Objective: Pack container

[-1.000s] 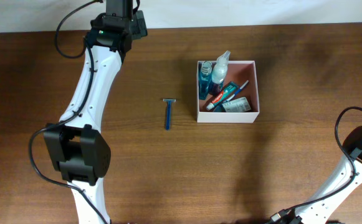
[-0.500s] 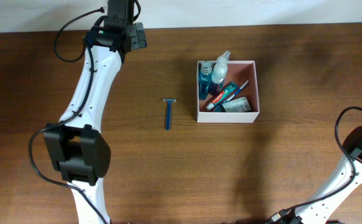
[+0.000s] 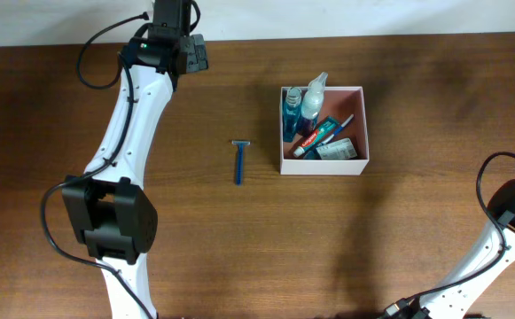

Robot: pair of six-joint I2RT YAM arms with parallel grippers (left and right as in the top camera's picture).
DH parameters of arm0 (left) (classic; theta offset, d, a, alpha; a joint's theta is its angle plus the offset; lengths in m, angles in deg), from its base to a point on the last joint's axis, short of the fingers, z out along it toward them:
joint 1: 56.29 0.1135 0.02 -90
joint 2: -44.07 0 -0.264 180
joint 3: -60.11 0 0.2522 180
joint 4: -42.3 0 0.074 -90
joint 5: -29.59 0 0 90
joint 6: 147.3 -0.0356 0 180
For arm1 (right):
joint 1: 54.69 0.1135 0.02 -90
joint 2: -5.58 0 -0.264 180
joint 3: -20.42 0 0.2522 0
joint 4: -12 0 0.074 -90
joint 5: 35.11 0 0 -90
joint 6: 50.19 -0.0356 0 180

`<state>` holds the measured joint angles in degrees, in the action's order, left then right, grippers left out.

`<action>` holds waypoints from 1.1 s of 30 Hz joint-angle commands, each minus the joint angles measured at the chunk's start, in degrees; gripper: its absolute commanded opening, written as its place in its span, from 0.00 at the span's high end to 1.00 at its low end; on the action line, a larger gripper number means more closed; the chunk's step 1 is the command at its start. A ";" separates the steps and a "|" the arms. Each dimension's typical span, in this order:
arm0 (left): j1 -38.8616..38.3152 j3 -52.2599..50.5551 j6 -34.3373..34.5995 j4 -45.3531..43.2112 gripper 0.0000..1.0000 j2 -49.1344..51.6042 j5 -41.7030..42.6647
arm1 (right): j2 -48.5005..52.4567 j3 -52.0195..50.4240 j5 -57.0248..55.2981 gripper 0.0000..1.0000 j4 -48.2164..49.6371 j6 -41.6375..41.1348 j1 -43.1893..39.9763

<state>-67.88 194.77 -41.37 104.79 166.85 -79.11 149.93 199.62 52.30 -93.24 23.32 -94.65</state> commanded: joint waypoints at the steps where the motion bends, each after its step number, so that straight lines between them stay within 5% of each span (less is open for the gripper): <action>1: -0.02 1.18 0.35 -0.28 0.00 0.13 1.33 | -0.37 0.46 -0.90 0.01 0.02 -0.50 0.24; 12: -0.02 1.18 0.35 4.46 0.00 0.13 10.03 | -0.37 0.46 -0.90 0.01 0.02 -0.50 0.24; 20: -0.02 0.96 0.28 23.30 0.00 0.13 18.27 | -0.37 0.46 -0.90 0.01 0.02 -0.52 0.24; 33: -3.65 0.98 -4.90 36.02 0.00 -0.70 19.43 | -0.37 0.46 -0.90 0.01 0.02 -0.50 0.24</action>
<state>-70.74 195.23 -44.41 138.40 166.85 -61.43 149.93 199.62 52.28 -93.24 23.29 -94.65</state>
